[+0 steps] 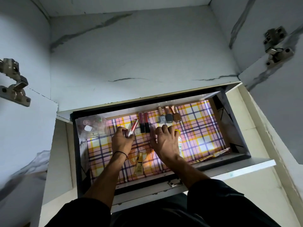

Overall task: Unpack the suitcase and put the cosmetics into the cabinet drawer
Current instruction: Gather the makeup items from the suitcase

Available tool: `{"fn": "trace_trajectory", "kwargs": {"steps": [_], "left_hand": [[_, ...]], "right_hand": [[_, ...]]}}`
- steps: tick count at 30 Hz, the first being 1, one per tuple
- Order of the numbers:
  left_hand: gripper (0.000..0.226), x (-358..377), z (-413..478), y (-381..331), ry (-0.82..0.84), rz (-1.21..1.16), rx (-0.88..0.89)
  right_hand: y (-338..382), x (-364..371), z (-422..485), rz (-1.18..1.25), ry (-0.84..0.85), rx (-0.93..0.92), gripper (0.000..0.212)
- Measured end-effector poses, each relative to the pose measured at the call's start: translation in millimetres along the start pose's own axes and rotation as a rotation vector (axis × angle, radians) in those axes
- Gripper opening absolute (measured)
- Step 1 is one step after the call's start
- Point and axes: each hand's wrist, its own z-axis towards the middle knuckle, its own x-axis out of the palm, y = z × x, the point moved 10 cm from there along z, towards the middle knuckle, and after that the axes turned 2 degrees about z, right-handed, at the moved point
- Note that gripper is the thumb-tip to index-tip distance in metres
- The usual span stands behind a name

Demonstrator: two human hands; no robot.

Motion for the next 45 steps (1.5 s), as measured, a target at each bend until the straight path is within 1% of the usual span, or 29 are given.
{"fn": "trace_trajectory", "kwargs": {"steps": [3, 4, 6, 10, 12, 15, 17, 21, 25, 28, 32, 35, 40, 42, 45], "left_hand": [[0.028, 0, 4, 3, 0.033, -0.037, -0.004], [0.027, 0, 4, 4, 0.041, -0.046, -0.003], [0.024, 1, 5, 5, 0.059, -0.061, -0.006], [0.019, 1, 8, 5, 0.053, -0.100, -0.035], [0.018, 2, 8, 6, 0.042, -0.120, -0.059], [0.019, 6, 10, 9, 0.040, -0.185, -0.105], [0.018, 7, 10, 10, 0.038, -0.189, -0.106], [0.017, 5, 8, 11, 0.027, -0.188, -0.101], [0.020, 7, 7, 10, 0.040, -0.161, -0.073], [0.021, 10, 8, 7, 0.046, -0.153, -0.051], [0.020, 14, 10, 4, 0.051, -0.149, -0.062], [0.018, 16, 10, 2, 0.030, -0.145, -0.066], [0.015, 19, 10, 0, 0.015, -0.187, -0.076], [0.016, 19, 9, 0, 0.016, -0.193, -0.080], [0.015, 19, 8, 0, 0.016, -0.190, -0.063]], "right_hand": [[4, 27, 8, -0.136, 0.165, -0.016, 0.044], [3, 32, 11, -0.166, 0.191, -0.009, 0.043], [4, 32, 15, -0.163, 0.162, 0.007, 0.038], [-2, 14, 26, -0.032, 0.003, 0.107, 0.038], [-4, 11, 35, 0.012, -0.001, 0.127, 0.035], [1, 12, 47, 0.081, 0.060, 0.130, 0.025], [6, 13, 50, 0.095, 0.066, 0.121, 0.022], [8, 19, 43, 0.174, 0.050, 0.136, 0.033], [6, 30, 36, 0.309, 0.106, 0.127, 0.046], [11, 37, 41, 0.361, 0.137, 0.093, 0.045], [14, 41, 52, 0.409, 0.152, 0.103, 0.047], [17, 52, 57, 0.348, 0.207, 0.078, 0.046], [8, 41, 51, 0.432, 0.151, 0.097, 0.052], [7, 41, 50, 0.434, 0.158, 0.092, 0.051], [12, 42, 51, 0.378, 0.188, 0.031, 0.046]]}}
